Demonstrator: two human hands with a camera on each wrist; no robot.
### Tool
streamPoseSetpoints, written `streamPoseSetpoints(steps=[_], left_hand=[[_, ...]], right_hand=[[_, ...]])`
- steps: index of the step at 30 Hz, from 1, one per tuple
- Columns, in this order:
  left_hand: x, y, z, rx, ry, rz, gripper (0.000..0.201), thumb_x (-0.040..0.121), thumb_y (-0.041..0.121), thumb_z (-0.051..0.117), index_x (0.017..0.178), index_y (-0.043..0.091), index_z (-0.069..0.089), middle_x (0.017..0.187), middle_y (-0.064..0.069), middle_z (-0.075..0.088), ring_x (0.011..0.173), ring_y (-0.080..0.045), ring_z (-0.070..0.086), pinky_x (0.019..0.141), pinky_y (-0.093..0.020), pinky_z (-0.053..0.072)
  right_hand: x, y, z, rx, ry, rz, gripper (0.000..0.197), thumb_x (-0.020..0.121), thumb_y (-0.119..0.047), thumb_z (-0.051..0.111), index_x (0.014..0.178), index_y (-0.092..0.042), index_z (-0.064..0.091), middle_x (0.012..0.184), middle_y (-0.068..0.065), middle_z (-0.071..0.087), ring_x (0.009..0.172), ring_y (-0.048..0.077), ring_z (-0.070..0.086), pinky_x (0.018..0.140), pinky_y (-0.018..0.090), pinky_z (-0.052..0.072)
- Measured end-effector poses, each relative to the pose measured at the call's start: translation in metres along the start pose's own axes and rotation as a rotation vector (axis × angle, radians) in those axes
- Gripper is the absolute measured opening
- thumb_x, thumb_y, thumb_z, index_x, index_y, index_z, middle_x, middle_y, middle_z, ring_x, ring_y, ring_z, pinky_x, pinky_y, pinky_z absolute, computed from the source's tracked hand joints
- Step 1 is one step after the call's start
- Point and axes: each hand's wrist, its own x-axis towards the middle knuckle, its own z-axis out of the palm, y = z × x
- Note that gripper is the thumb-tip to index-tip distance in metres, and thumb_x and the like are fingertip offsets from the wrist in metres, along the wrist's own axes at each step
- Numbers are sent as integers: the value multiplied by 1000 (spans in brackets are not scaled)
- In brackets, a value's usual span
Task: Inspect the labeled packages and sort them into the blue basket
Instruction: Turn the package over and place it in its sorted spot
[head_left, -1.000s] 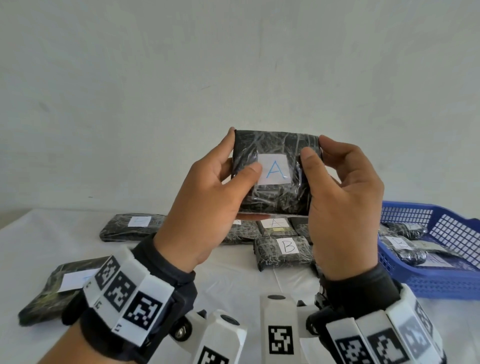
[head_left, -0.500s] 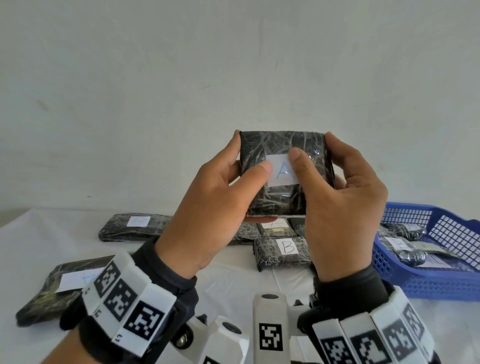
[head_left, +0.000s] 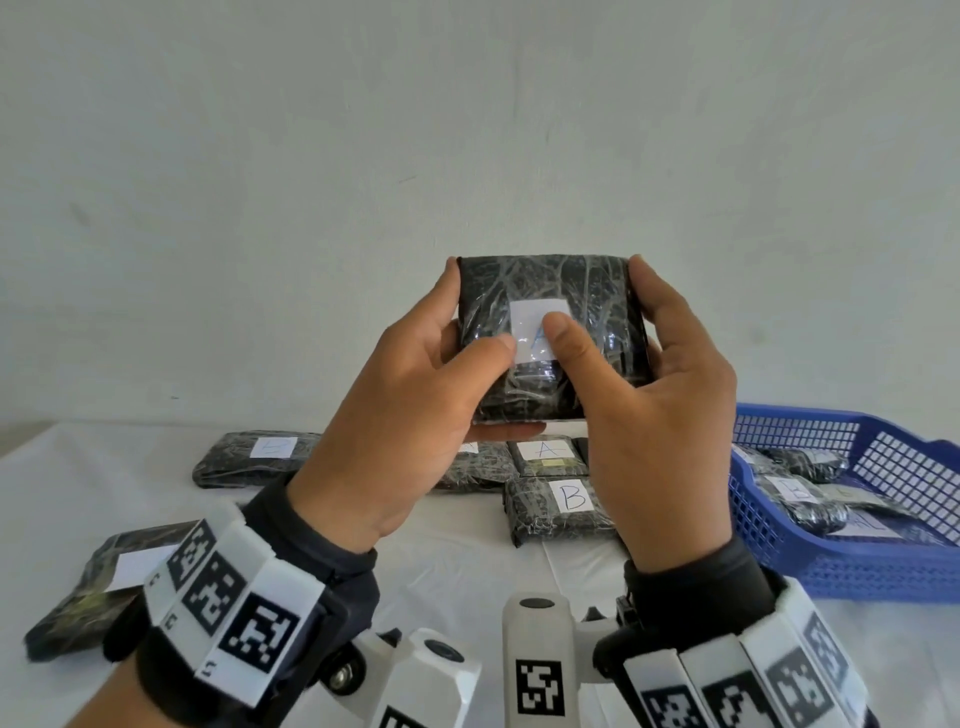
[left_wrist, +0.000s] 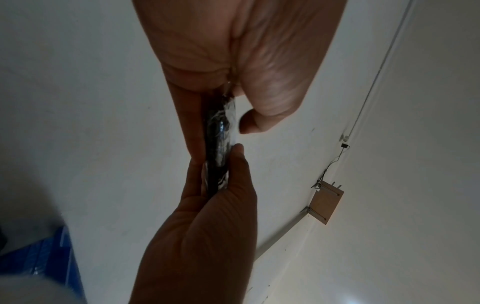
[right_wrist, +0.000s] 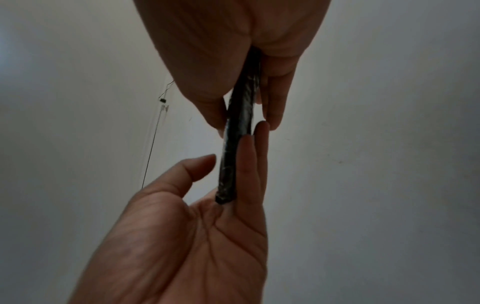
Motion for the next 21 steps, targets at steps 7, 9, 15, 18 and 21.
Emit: streamPoseSetpoints(steps=[7, 9, 15, 18, 21], left_hand=[[3, 0, -1, -116, 12, -44, 59, 101, 19, 57, 158, 23, 40, 120, -4, 77, 104, -22, 77, 71, -32, 64], [2, 0, 0, -124, 10, -28, 62, 98, 18, 59, 157, 24, 41, 120, -4, 77, 102, -22, 77, 72, -32, 64], [1, 0, 2, -119, 42, 32, 56, 89, 18, 64, 136, 43, 50, 105, 7, 80, 95, -14, 78, 70, -30, 64], [1, 2, 3, -107, 28, 37, 79, 77, 20, 68, 149, 38, 41, 113, 7, 79, 102, -15, 77, 73, -28, 63], [1, 3, 2, -120, -11, 59, 83, 78, 21, 68, 152, 38, 36, 117, 5, 78, 106, -15, 76, 76, -27, 63]], right_hand=[[5, 6, -5, 218, -56, 82, 47, 106, -12, 60, 152, -10, 51, 135, -2, 70, 124, 8, 68, 103, 29, 56], [6, 7, -7, 211, -78, 84, 45, 108, -10, 54, 153, -8, 50, 137, -2, 69, 124, 6, 67, 103, 27, 56], [8, 7, -5, 160, -109, 48, 62, 98, -27, 64, 155, -10, 47, 141, 1, 67, 131, 11, 63, 108, 34, 53], [8, 6, -5, 90, -121, 20, 68, 94, -33, 64, 156, -12, 45, 145, -1, 64, 135, 11, 60, 114, 40, 49], [7, 3, -6, 38, -145, 13, 75, 94, -32, 75, 158, -11, 41, 148, -4, 61, 136, 5, 57, 116, 35, 47]])
